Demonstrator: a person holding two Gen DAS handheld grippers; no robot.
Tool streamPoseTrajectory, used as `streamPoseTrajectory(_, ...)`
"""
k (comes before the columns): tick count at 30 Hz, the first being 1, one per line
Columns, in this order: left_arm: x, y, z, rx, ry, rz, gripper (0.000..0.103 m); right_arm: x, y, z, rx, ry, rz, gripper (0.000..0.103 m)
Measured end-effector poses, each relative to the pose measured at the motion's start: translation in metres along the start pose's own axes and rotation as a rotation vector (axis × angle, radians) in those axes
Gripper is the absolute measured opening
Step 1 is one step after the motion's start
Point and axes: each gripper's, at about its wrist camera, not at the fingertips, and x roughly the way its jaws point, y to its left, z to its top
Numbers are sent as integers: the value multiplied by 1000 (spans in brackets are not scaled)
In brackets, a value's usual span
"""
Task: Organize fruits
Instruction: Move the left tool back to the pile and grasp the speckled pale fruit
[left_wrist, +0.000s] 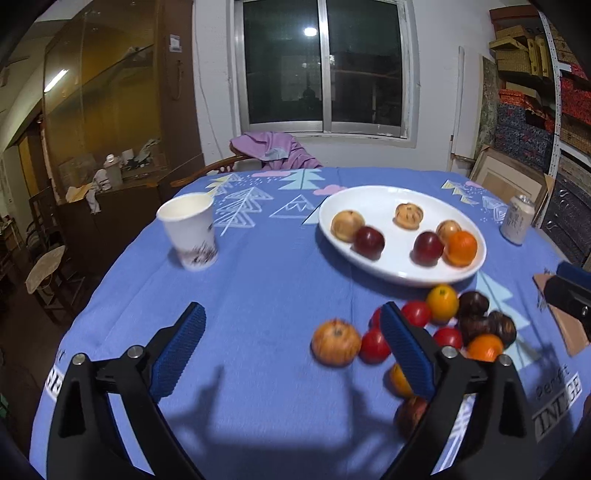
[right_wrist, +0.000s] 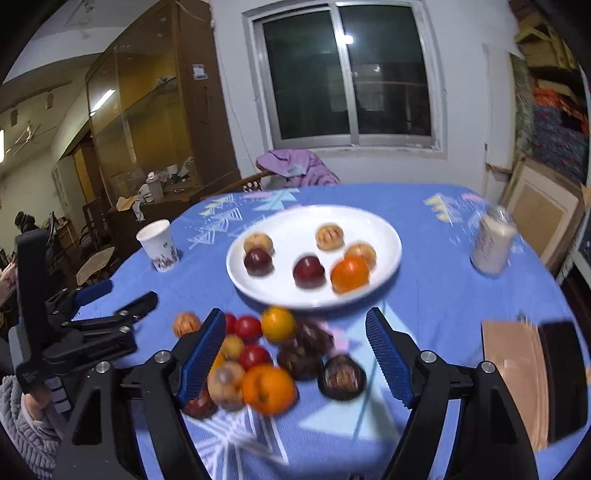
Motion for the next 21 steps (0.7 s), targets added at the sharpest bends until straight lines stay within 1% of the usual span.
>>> streamPoseTrajectory(3,-1,-1,-13,21,10,20,94,2,-7,-12,40,23,-22,79)
streamPoseTrajectory(5,1,2,-12,17,1,33,94,1,-10,-13,54,21,-14,80)
streamPoseTrajectory(6,2,4,-12,7,0,29,94,1,-9,-13,56,17,-14,82)
streamPoseTrajectory(7,4,6,-11,-2,6,20,94,-1,-9,-13,59,12,-17,86)
streamPoseTrajectory(9,8,10,-11,-14,26,6,94,0,-9,-14,59,16,-19,88)
streamPoseTrajectory(14,26,18,-7,-65,95,-38,94,5,-5,-16,53,50,-24,89)
streamPoseTrajectory(17,35,23,-8,-106,139,-81,94,5,-3,-17,45,52,-26,89)
streamPoseTrajectory(21,39,21,-9,-95,148,-82,94,5,-4,-17,55,56,-23,89)
